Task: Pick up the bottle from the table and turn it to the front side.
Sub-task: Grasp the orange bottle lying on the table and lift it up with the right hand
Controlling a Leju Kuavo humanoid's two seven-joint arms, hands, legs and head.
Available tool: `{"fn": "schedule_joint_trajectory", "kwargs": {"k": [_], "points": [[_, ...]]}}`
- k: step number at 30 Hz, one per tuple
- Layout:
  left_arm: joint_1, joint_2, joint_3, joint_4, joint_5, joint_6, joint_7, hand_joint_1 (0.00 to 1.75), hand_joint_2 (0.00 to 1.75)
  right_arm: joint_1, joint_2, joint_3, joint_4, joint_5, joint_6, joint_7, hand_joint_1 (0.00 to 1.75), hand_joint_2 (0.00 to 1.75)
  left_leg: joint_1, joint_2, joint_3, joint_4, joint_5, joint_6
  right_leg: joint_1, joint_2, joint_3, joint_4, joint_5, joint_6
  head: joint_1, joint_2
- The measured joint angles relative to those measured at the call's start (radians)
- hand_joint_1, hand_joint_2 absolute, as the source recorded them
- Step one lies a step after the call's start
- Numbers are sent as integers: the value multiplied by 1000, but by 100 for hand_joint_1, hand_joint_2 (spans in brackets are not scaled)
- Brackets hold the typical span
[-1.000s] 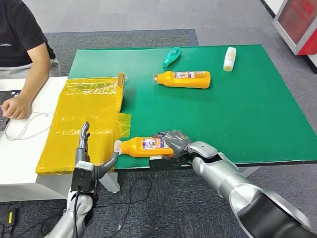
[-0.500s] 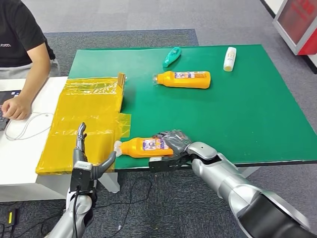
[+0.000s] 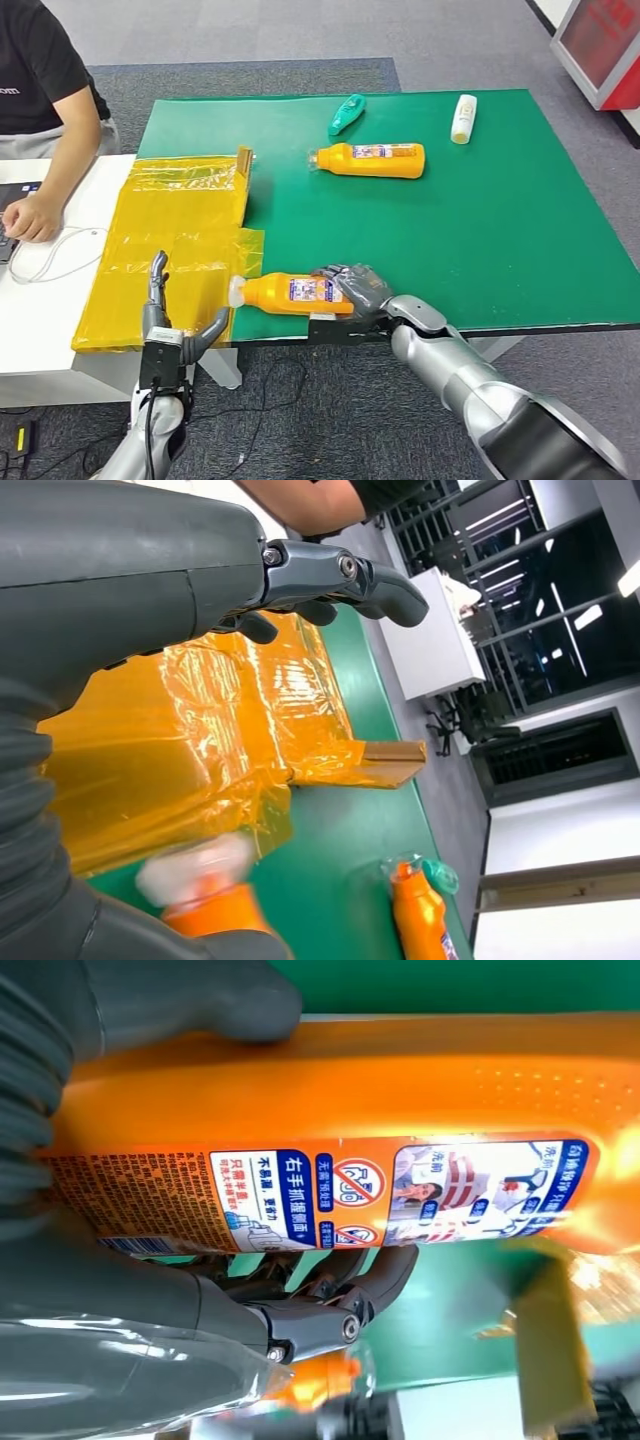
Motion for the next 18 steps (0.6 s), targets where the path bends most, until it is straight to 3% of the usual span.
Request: {"fn": "schedule_joint_trajectory", "kwargs": {"k": [3,8,18], "points": [[1,1,0,-8,16,0,0,0,175,42,0,-76,-56,-156,92,-75,175,175,0,0,0,0,0,0,0,0,0,0,0,0,0,0],[1,6,-1,-39,68,-22,-1,0,175,112,-1,-162,-203,-301,178,-89,175,175,0,0,-1,0,0,0,0,0,-2,0,0,0,0,0],[-18,8,-18,-68,123,-78,-2,0,175,175,-2,-221,-419,-396,208,-90,175,175,0,0,-2,0,0,0,0,0,-2,0,0,0,0,0]]}}
